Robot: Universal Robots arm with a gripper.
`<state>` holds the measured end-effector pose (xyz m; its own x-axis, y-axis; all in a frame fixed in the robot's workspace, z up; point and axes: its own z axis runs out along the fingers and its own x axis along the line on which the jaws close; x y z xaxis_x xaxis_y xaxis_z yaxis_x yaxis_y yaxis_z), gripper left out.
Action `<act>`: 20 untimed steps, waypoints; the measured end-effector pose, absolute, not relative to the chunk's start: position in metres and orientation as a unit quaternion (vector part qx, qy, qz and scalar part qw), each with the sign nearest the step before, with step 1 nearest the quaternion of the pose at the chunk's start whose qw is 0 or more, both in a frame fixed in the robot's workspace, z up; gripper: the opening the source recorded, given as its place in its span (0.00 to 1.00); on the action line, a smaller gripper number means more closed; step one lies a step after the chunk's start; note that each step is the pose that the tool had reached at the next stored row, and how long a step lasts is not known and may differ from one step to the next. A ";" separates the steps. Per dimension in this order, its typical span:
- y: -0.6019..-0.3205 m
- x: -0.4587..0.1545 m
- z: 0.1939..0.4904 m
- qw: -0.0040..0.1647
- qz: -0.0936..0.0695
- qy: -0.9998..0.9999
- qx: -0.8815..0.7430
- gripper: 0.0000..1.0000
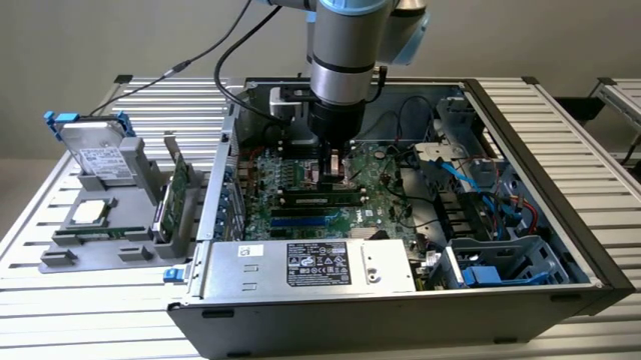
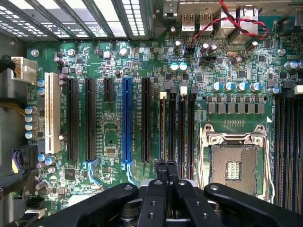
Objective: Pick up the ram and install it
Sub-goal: 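Press down the ram until it locks into place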
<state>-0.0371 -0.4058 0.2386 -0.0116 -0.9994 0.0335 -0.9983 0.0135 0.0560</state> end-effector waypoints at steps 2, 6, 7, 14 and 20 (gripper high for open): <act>-0.406 -0.037 0.239 0.032 -0.008 -0.711 0.702 0.10; -0.411 -0.037 0.239 0.031 -0.009 -0.711 0.702 0.10; -0.414 -0.037 0.239 0.030 -0.009 -0.711 0.702 0.10; -0.416 -0.037 0.239 0.030 -0.011 -0.742 0.670 0.10; -0.416 -0.037 0.239 0.029 -0.012 -0.773 0.634 0.10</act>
